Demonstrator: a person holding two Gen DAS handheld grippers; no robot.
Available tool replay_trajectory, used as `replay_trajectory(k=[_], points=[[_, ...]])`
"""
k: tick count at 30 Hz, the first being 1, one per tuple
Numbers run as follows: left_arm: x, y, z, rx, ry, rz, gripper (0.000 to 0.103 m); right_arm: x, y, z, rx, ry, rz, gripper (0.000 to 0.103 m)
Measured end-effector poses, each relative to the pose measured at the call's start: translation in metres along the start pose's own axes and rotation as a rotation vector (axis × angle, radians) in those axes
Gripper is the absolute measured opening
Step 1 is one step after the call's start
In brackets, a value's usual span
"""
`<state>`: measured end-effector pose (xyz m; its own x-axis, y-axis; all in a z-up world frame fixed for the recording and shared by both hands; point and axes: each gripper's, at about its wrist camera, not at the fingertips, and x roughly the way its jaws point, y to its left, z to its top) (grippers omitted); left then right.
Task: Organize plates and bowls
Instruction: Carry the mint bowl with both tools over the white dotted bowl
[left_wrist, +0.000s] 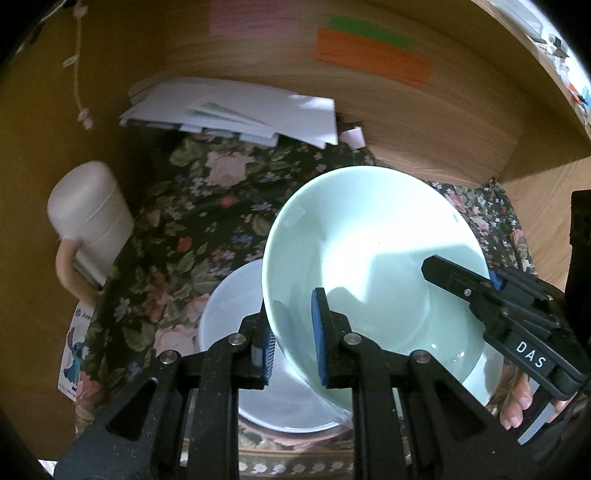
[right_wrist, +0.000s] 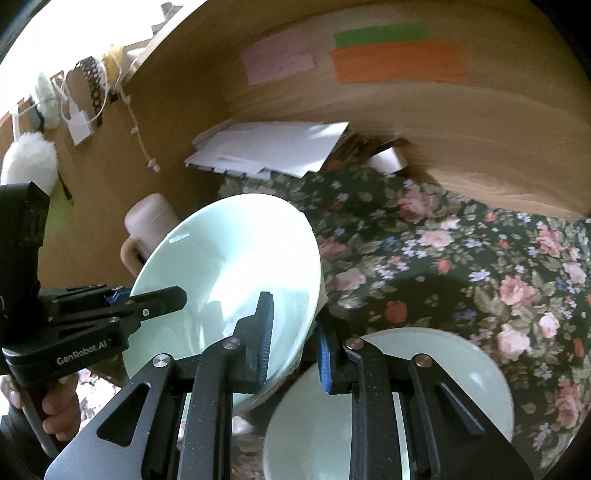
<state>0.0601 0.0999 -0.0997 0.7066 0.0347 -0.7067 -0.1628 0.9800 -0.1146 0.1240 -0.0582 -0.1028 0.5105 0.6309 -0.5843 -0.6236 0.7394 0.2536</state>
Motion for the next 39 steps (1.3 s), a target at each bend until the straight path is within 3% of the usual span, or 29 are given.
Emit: replay_trajectory(k=[19, 30, 39], points=[[0.009, 0.04, -0.025, -0.044, 0.041, 0.013, 0.018, 0.04, 0.02, -0.016, -0.038, 0.124, 0.034, 0.019], [0.02, 0.031, -0.029, 0.019, 0.046, 0.04, 0.018, 0.037, 0.021, -0.017, -0.091, 0.124, -0.014, 0.023], [0.021, 0.016, -0.032, 0.121, -0.015, 0.129, 0.018, 0.037, 0.016, -0.019, -0.063, 0.129, 0.004, 0.024]])
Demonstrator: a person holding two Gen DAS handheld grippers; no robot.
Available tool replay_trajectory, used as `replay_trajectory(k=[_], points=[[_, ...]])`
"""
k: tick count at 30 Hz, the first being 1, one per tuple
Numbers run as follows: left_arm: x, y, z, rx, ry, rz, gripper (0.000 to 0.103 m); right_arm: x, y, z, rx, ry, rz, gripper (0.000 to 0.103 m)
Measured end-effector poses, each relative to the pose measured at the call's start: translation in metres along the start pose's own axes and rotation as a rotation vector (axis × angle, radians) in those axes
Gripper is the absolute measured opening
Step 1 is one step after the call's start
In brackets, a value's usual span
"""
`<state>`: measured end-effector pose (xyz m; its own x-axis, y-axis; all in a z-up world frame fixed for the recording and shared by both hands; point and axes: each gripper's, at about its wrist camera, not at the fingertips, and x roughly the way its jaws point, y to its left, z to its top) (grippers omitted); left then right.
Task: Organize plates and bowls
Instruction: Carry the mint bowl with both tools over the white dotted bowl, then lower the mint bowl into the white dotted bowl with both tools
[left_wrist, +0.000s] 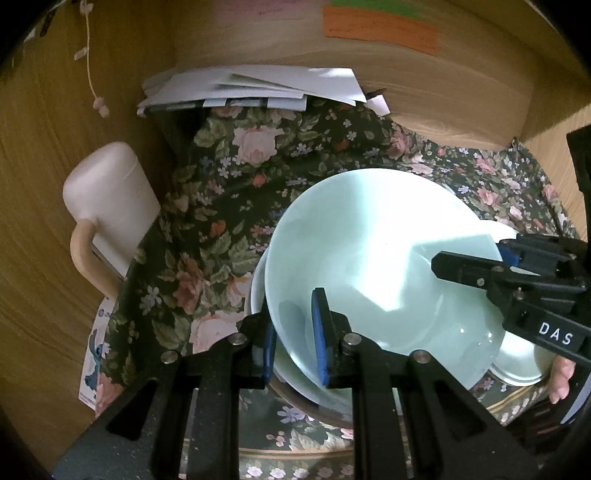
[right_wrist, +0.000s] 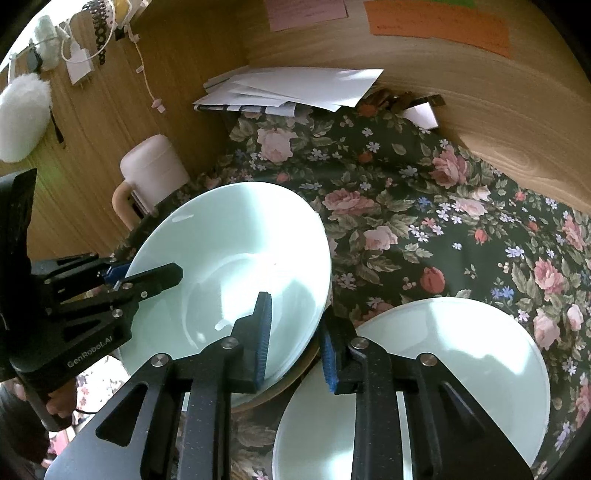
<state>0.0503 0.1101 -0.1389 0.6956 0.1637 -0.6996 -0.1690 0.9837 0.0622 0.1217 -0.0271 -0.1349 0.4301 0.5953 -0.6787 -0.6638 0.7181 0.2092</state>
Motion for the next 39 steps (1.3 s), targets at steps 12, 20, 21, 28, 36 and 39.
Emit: replay_trajectory(k=[12, 20, 21, 28, 36, 39], points=[[0.0, 0.008, 0.007, -0.027, 0.042, -0.049, 0.019, 0.0, 0.0, -0.001, 0.005, -0.011, 0.006, 0.025], [-0.006, 0.014, 0.012, -0.048, 0.036, -0.083, 0.025, -0.003, -0.003, -0.001, 0.006, -0.026, -0.015, 0.025], [-0.006, 0.016, 0.013, -0.055, 0.036, -0.096, 0.026, -0.004, -0.003, -0.001, 0.004, -0.027, -0.017, 0.025], [-0.013, 0.021, 0.017, -0.065, 0.0, -0.059, 0.04, -0.008, -0.004, 0.003, -0.011, -0.026, -0.025, 0.031], [-0.022, 0.037, 0.013, -0.104, -0.011, -0.053, 0.06, -0.011, -0.004, 0.007, -0.034, -0.028, -0.035, 0.05], [-0.016, 0.042, 0.003, -0.134, 0.023, -0.071, 0.06, -0.006, -0.007, 0.008, -0.025, -0.007, -0.024, 0.054]])
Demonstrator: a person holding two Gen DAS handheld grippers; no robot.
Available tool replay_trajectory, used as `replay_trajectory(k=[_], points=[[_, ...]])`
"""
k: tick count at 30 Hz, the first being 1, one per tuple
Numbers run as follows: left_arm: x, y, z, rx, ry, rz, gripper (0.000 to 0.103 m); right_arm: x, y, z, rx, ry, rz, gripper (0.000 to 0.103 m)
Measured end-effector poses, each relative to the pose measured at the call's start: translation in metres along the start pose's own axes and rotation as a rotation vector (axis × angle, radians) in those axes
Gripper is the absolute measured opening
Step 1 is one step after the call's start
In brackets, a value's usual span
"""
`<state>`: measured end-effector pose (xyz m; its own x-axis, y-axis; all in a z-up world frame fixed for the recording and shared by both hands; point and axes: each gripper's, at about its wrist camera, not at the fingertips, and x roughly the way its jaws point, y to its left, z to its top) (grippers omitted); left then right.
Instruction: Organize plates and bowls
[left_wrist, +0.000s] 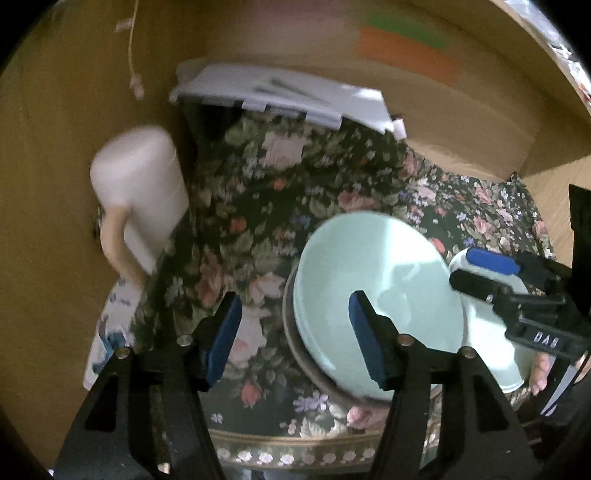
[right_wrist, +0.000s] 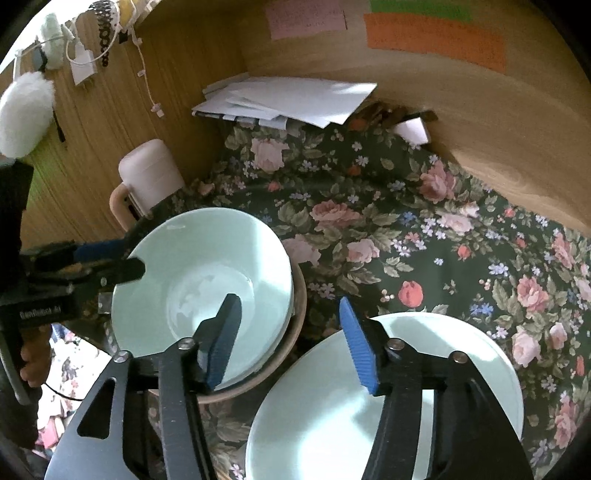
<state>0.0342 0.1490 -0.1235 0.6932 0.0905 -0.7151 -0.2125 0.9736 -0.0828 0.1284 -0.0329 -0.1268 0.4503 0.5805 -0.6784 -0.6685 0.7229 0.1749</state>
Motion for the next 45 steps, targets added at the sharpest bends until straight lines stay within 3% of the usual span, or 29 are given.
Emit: replay_trajectory(k=[10, 18, 22, 25, 33, 45], points=[[0.018, 0.0, -0.024, -0.01, 0.059, -0.116, 0.062, 0.022, -0.003, -0.003, 0.042, 0.071, 0.059, 0.054], [0.036, 0.009, -0.029, -0.066, 0.089, -0.169, 0.062, 0.035, 0.006, -0.006, 0.015, 0.123, 0.066, 0.041], [0.034, 0.007, -0.032, -0.065, 0.08, -0.192, 0.053, 0.041, 0.01, -0.005, 0.014, 0.142, 0.065, 0.038], [0.036, 0.004, -0.032, -0.069, 0.083, -0.2, 0.048, 0.044, 0.011, -0.004, 0.02, 0.152, 0.061, 0.038], [0.045, 0.003, -0.033, -0.086, 0.098, -0.21, 0.046, 0.046, 0.017, -0.005, -0.006, 0.165, 0.037, 0.038], [0.048, -0.005, -0.03, -0.075, 0.079, -0.135, 0.046, 0.046, 0.013, -0.001, 0.054, 0.13, 0.06, 0.036]])
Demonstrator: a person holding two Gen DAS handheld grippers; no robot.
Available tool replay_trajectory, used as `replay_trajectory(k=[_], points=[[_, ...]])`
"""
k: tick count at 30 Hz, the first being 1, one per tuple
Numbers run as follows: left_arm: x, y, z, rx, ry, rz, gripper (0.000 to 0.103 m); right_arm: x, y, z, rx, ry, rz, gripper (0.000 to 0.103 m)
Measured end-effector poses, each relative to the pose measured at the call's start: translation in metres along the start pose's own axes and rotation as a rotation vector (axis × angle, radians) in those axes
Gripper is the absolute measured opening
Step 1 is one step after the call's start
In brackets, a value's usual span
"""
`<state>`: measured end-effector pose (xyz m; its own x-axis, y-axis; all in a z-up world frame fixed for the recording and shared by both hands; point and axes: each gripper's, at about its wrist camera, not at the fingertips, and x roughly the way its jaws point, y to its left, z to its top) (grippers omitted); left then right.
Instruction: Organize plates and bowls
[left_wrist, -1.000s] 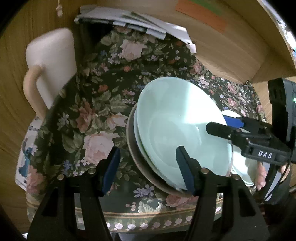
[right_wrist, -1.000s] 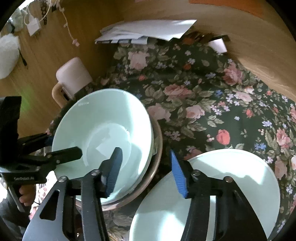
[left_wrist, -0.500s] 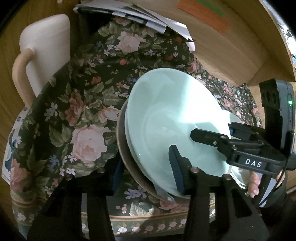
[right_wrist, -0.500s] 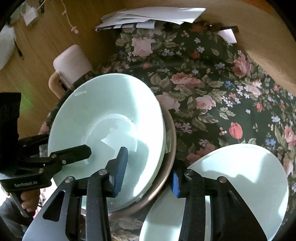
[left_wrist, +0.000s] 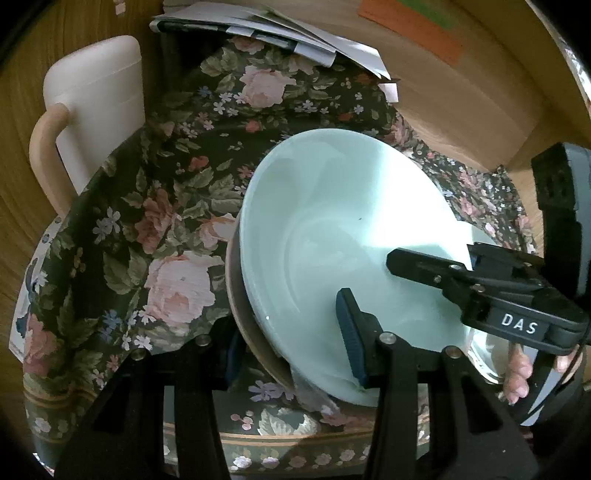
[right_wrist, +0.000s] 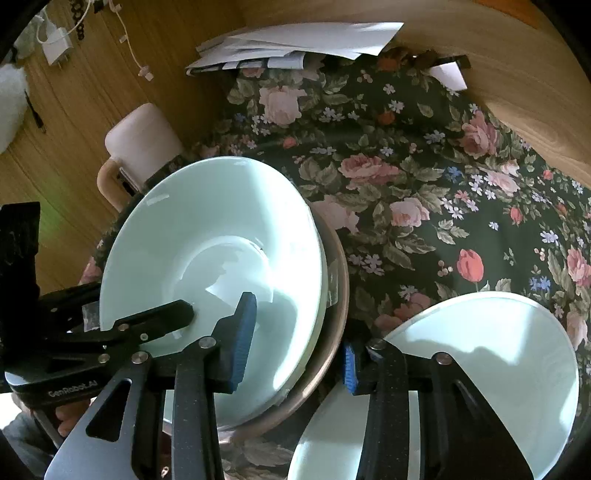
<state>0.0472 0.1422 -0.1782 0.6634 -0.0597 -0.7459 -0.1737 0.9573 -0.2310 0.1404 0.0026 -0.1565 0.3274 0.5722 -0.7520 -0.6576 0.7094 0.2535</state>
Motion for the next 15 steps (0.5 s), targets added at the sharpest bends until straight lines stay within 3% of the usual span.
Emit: replay_trajectory(k=[15], points=[[-0.008, -0.002, 0.007, -0.012, -0.038, 0.004, 0.046, -0.011, -0.006, 0.0, 0.042, -0.047, 0.003, 0.029]])
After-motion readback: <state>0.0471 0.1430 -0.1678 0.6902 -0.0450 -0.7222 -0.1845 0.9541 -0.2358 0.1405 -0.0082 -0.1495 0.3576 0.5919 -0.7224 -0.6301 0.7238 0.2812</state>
